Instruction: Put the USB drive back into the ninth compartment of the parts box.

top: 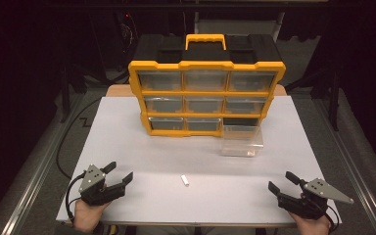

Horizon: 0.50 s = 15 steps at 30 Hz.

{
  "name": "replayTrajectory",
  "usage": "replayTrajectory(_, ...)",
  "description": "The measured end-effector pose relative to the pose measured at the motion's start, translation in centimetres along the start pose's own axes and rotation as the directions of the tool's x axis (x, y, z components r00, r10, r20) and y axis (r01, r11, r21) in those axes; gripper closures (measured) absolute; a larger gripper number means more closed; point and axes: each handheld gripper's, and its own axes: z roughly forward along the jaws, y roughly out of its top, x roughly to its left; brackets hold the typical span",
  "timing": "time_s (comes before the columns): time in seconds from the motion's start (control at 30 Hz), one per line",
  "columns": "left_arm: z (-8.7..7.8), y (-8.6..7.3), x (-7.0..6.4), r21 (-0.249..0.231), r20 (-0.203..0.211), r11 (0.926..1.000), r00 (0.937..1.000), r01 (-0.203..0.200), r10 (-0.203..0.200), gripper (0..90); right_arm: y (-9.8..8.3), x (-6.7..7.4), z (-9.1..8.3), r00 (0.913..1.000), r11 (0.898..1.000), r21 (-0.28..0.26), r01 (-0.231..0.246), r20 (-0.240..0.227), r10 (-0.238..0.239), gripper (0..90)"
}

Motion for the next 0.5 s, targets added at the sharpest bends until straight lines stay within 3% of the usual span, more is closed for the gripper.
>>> replayTrajectory(0.5,0.0,0.03,0.0,-0.001,-0.001,1.0,1.0,-0.003,0.003,26.8,0.34,0.72,0.58,0.9992,1.0,0.006,0.02,-0.033,-0.02,25.6)
